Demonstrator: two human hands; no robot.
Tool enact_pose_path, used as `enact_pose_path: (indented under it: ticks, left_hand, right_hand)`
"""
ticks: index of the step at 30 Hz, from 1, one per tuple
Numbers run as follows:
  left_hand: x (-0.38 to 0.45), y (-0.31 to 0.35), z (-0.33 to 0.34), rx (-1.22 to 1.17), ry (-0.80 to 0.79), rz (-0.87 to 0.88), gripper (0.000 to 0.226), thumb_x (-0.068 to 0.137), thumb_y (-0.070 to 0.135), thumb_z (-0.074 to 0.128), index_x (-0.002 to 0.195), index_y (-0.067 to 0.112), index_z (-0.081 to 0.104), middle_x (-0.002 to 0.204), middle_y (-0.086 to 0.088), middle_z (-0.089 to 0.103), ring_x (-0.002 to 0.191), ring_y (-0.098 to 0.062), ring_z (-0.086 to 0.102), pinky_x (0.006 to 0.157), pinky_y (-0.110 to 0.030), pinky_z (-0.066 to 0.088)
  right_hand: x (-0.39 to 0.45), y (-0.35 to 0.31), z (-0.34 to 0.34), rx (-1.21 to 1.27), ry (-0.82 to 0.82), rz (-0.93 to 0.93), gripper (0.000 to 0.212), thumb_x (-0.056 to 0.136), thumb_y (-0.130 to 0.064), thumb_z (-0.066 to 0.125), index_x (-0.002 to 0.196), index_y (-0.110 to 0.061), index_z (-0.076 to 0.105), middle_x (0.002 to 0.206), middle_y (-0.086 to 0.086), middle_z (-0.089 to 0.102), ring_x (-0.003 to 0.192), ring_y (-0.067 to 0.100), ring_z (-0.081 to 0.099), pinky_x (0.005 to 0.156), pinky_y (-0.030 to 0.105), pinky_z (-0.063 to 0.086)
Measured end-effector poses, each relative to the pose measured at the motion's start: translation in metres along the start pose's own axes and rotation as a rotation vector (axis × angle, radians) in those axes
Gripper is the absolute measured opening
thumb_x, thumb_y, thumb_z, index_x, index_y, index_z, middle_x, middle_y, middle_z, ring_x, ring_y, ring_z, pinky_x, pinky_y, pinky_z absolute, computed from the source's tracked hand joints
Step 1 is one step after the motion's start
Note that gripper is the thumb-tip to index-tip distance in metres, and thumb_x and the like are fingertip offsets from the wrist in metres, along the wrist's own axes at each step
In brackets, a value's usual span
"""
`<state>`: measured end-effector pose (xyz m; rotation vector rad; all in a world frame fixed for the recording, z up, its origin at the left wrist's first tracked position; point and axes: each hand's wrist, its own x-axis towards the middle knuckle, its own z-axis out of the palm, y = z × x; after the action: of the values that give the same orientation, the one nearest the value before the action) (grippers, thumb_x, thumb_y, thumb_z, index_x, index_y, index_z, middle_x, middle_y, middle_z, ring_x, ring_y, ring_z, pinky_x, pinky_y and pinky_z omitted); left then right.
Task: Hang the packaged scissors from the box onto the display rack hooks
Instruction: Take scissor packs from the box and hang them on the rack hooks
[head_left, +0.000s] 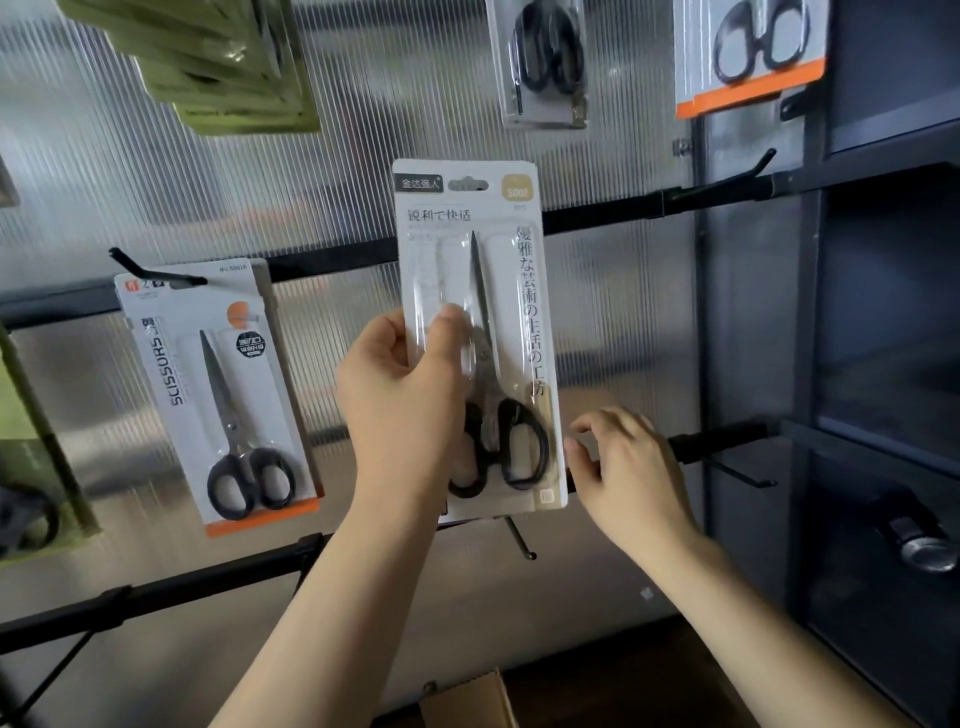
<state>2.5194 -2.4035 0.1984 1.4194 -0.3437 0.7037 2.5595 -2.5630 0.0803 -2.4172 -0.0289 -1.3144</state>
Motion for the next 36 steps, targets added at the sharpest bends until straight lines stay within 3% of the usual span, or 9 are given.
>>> enact_pose_path:
  ticks: [9,13,15,20,24,28,31,34,36]
  left_hand:
    - [0.004,-0.001,0.001,0.028,-0.03,0.029,0.029,0.084,0.021,0.063,0.078,-0.007,0.057,0.062,-0.011,0.047,0.054,-0.019,0.041,0.048,-0.034,0.036]
    - [0.003,-0.006,-0.001,0.042,-0.04,0.003,0.034,0.083,0.022,0.063,0.075,-0.008,0.051,0.061,-0.009,0.046,0.055,-0.018,0.041,0.051,-0.033,0.036]
    - [0.001,-0.007,-0.001,0.029,-0.046,-0.046,0.024,0.084,0.018,0.062,0.07,0.0,0.051,0.059,-0.008,0.046,0.055,-0.017,0.041,0.05,-0.029,0.036]
    - [0.008,-0.008,-0.001,-0.061,-0.032,-0.212,0.019,0.082,0.014,0.065,0.066,0.011,0.057,0.062,-0.009,0.052,0.056,-0.018,0.048,0.056,-0.034,0.042]
    - [0.018,-0.016,0.0,0.018,-0.021,-0.198,0.024,0.084,0.015,0.064,0.064,0.013,0.051,0.061,-0.007,0.051,0.051,-0.016,0.049,0.048,-0.023,0.04]
    - [0.026,-0.025,-0.001,0.13,-0.008,-0.146,0.035,0.086,0.021,0.064,0.063,0.016,0.038,0.053,0.003,0.039,0.036,-0.002,0.035,0.035,-0.012,0.029]
    - [0.026,-0.035,-0.006,0.177,-0.035,-0.12,0.032,0.085,0.025,0.066,0.065,0.016,0.043,0.053,0.005,0.044,0.043,-0.004,0.038,0.04,-0.012,0.032]
    - [0.012,-0.051,-0.02,0.299,-0.079,-0.051,0.023,0.082,0.033,0.069,0.082,0.014,0.057,0.068,0.007,0.057,0.059,-0.007,0.051,0.055,-0.017,0.041]
    - [-0.006,-0.063,-0.036,0.374,-0.09,0.008,0.023,0.085,0.036,0.066,0.095,0.017,0.056,0.079,0.011,0.059,0.07,0.001,0.055,0.06,-0.007,0.043]
  right_hand:
    - [-0.008,-0.004,0.005,0.008,-0.013,0.01,0.015,0.082,-0.018,0.06,0.09,-0.006,0.066,0.087,0.009,0.066,0.08,0.029,0.061,0.069,0.039,0.052]
    - [-0.009,-0.007,0.004,0.036,0.012,0.0,0.035,0.083,-0.029,0.04,0.087,-0.006,0.066,0.084,0.008,0.065,0.077,0.03,0.06,0.067,0.036,0.049]
    - [-0.01,-0.007,0.004,0.067,0.02,-0.001,0.04,0.08,-0.03,0.034,0.084,-0.006,0.065,0.081,0.008,0.064,0.074,0.03,0.059,0.064,0.036,0.048]
    - [-0.013,-0.003,0.007,0.013,-0.049,0.009,0.017,0.073,-0.013,0.07,0.087,-0.005,0.065,0.083,0.009,0.064,0.078,0.031,0.059,0.064,0.036,0.048]
    - [-0.016,-0.005,0.012,-0.013,-0.024,-0.006,0.016,0.078,-0.019,0.061,0.086,-0.005,0.066,0.081,0.009,0.065,0.074,0.033,0.059,0.064,0.04,0.051]
    - [-0.02,-0.013,0.015,-0.039,-0.039,-0.017,0.017,0.076,-0.014,0.072,0.09,-0.005,0.068,0.085,0.008,0.066,0.078,0.031,0.06,0.068,0.039,0.051]
    - [-0.025,-0.017,0.016,-0.055,-0.058,-0.032,0.019,0.076,-0.015,0.073,0.091,-0.006,0.068,0.087,0.007,0.066,0.081,0.03,0.06,0.069,0.038,0.051]
    - [-0.036,-0.017,0.017,-0.08,-0.093,-0.045,0.019,0.081,-0.019,0.068,0.096,-0.007,0.066,0.094,0.006,0.066,0.087,0.027,0.06,0.072,0.037,0.05]
    - [-0.046,-0.017,0.019,-0.085,-0.113,-0.043,0.022,0.082,-0.019,0.067,0.101,-0.008,0.066,0.102,0.007,0.066,0.093,0.026,0.06,0.077,0.037,0.049]
